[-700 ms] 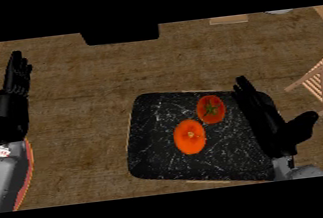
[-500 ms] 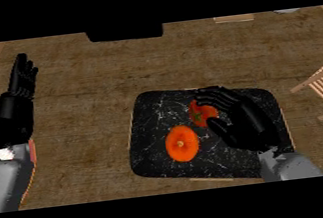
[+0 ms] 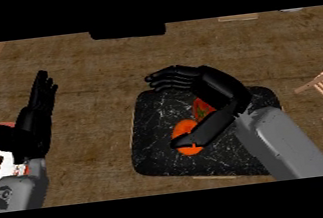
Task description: Pick the squash from the tray and place it in the tiered shelf
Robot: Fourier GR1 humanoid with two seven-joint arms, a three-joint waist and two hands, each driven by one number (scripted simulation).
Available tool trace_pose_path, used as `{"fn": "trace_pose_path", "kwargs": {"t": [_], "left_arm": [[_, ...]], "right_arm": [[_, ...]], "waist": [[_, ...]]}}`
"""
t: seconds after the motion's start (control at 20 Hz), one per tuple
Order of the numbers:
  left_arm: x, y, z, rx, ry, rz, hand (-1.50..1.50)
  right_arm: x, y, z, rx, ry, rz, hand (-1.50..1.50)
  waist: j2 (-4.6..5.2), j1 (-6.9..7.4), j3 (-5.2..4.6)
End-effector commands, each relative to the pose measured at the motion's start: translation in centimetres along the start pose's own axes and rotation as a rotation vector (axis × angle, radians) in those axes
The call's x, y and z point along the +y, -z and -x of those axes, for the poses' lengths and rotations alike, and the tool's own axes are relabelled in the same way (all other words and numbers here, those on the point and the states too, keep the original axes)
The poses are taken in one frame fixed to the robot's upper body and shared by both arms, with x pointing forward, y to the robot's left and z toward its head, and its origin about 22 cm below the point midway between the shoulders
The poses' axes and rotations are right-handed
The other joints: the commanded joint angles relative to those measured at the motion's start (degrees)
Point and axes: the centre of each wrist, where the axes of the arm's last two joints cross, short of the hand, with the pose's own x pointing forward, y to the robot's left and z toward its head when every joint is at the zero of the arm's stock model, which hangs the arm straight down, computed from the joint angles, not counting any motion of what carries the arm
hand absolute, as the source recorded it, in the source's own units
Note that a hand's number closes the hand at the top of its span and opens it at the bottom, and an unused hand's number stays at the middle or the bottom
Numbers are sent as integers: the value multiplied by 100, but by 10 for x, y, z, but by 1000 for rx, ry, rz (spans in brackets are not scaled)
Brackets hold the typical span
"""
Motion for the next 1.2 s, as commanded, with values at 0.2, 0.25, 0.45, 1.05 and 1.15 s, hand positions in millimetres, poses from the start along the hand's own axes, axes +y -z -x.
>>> {"fn": "trace_pose_path", "kwargs": {"t": [0.2,0.25,0.45,1.05,1.15], "left_arm": [[1,-13,-10,9,0,-16,0],[-3,-21,1,35,-15,-13,0],[8,-22,-7,37,5,-22,0],[10,-21,-10,36,-9,-55,0],[12,-23,-5,41,-15,-39,0]], "right_arm": [[-42,17,-80,45,-302,-400,-150],[-37,12,-92,59,-383,-458,-150],[-25,15,-128,145,-602,-579,-150],[79,8,-114,263,-1175,-555,-150],[80,18,-108,305,-1214,-563,-150]], "waist": [[-5,-61,-2],[-28,-127,-6],[-56,-187,-6],[-29,-302,-3],[-16,-265,-5]]}}
